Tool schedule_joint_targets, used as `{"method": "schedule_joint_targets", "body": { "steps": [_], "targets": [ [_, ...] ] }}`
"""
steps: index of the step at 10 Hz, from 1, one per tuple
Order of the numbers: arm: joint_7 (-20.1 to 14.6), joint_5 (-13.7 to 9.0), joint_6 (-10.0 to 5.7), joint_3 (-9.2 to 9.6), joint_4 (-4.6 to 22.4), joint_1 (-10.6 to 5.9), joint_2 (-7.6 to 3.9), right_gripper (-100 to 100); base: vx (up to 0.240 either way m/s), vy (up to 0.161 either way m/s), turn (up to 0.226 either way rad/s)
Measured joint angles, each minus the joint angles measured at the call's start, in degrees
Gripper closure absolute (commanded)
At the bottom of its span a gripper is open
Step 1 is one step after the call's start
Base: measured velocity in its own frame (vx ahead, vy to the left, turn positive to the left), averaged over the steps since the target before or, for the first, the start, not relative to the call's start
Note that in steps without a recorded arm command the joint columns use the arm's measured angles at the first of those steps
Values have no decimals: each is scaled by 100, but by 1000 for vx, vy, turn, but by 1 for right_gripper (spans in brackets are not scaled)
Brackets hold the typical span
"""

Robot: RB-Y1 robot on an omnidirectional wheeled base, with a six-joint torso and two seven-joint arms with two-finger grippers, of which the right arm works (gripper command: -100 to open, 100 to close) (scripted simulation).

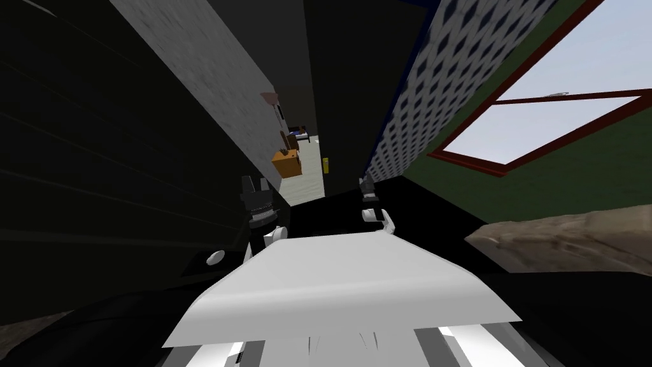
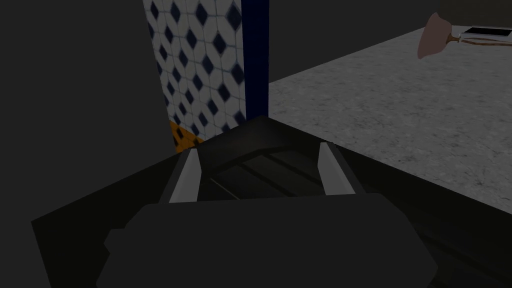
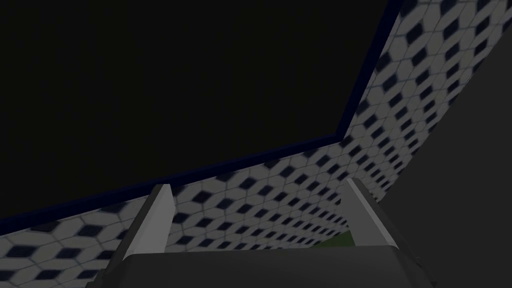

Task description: Pull the door open

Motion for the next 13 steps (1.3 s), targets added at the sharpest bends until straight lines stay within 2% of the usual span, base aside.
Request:
{"method": "schedule_joint_targets", "body": {
  "steps": [2,7,10,13],
  "targets": [
    [7,14,11,7,355,-186,-2,-100,111,22,79],
    [13,43,119,44,1008,-515,-14,-100,107,14,85],
    [17,64,236,70,1321,-690,-8,-100,91,13,58],
    [-1,59,256,54,1681,-907,-45,-100,79,11,71]
  ]
}}
